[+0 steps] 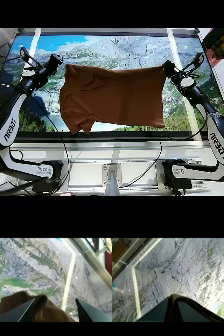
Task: Fold the clothes and pants, and hang the long-sleeved shirts on hangers.
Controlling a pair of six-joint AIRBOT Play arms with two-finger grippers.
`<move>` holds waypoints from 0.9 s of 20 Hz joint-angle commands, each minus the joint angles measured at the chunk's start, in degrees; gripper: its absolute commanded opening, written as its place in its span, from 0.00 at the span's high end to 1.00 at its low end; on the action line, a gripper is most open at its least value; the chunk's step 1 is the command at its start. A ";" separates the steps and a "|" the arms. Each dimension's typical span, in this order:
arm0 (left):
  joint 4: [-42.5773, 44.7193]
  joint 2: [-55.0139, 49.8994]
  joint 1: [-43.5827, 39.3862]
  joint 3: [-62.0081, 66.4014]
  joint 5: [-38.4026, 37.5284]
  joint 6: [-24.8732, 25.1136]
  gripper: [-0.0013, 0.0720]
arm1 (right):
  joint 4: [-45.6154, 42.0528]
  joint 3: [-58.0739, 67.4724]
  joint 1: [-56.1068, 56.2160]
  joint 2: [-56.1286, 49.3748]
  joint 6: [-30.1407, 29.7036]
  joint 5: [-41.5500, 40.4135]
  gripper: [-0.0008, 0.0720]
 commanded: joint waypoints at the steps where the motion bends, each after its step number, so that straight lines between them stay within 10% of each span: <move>1: 0.26 -0.42 -0.20 0.04 0.50 0.26 0.18 | -0.31 0.00 0.87 -0.92 -0.39 0.59 0.37; 8: 38.86 5.11 12.87 0.04 -37.92 -8.44 0.18 | -7.65 0.13 -9.79 3.89 -0.63 13.99 0.34; 10: 46.25 5.27 18.93 -0.04 -50.42 -10.78 0.35 | -10.25 0.13 -15.17 5.20 -0.63 23.50 0.34; 18: 47.89 5.29 29.49 -16.92 -63.80 -2.84 0.34 | -15.23 0.07 -25.59 5.60 -0.63 41.44 0.34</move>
